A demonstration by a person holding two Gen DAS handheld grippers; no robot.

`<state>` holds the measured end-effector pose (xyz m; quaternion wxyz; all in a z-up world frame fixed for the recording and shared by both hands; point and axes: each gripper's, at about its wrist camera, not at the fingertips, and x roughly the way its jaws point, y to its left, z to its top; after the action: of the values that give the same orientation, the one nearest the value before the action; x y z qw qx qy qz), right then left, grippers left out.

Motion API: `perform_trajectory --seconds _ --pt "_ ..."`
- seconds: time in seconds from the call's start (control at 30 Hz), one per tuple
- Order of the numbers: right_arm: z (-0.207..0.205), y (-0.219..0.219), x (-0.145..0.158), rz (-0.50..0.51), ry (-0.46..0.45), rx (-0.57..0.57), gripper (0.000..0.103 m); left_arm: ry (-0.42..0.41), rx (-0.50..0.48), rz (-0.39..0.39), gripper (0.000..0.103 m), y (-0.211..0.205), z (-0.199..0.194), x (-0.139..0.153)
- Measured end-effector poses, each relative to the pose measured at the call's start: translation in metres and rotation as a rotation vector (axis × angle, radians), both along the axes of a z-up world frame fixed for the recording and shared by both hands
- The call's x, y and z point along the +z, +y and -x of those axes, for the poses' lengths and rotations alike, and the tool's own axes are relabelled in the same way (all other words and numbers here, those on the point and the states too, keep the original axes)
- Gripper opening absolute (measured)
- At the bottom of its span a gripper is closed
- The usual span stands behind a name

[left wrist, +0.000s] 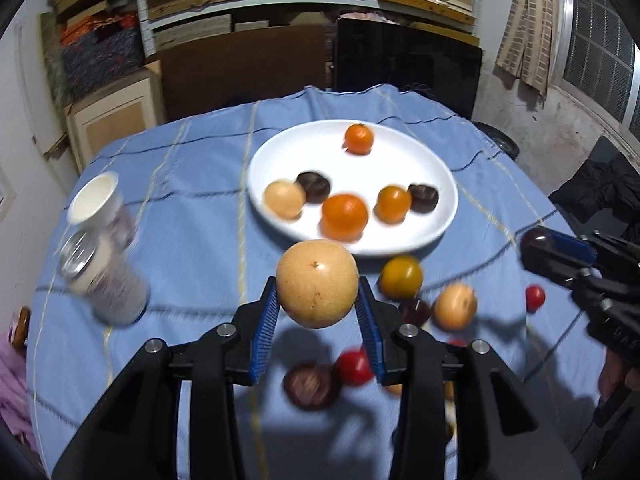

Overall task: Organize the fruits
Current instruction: 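Carry the plum and peach onto the white plate and open both grippers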

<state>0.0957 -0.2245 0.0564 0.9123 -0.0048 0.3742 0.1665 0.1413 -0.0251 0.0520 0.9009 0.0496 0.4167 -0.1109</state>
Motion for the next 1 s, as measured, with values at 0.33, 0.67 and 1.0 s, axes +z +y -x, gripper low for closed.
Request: perform_trajectory --seconds 0.33,0.67,1.0 --pt "-0.091 0.01 -0.036 -0.002 0.096 -0.022 0.028 0.078 0.039 0.013 0.038 -0.023 -0.099 -0.025" --pt "-0.108 0.011 -0.066 -0.028 0.133 -0.047 0.053 0.053 0.126 0.061 0.083 -0.013 -0.131 -0.031" --pt "-0.066 -0.014 -0.044 -0.066 0.099 -0.077 0.063 0.049 0.124 0.06 0.084 -0.004 -0.093 -0.018"
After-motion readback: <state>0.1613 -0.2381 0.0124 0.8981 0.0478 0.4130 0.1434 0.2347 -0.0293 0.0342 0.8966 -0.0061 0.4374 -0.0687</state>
